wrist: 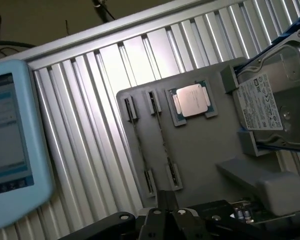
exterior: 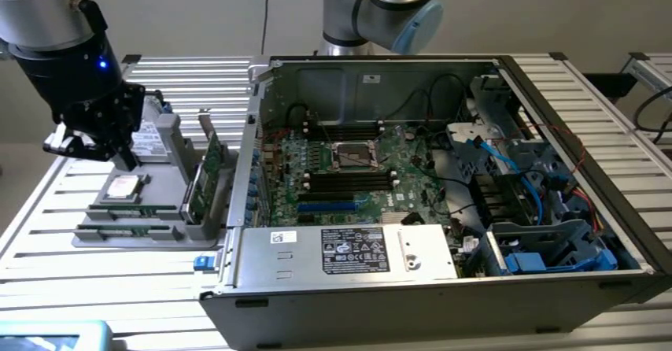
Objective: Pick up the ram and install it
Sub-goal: 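Pick up the ram and move it above insertion slot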
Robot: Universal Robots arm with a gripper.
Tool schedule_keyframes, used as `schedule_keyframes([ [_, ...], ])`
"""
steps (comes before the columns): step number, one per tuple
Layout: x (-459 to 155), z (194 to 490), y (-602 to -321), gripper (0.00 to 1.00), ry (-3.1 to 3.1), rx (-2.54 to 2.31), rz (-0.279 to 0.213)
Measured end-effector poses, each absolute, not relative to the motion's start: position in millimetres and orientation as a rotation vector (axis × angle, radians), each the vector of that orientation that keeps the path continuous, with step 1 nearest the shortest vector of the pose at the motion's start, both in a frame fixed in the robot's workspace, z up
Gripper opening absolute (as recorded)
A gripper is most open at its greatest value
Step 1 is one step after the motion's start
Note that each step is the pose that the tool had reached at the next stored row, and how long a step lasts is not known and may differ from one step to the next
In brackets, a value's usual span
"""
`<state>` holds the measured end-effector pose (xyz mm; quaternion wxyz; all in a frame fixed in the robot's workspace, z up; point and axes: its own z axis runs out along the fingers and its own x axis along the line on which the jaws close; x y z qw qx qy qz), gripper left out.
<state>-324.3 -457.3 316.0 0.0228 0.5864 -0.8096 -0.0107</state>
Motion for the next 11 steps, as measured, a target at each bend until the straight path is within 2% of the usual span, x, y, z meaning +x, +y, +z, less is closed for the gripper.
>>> schedule_keyframes([
  [11, -324.3, 316.0, -457.3, 0.11, -2.321, 2.065, -0.012],
])
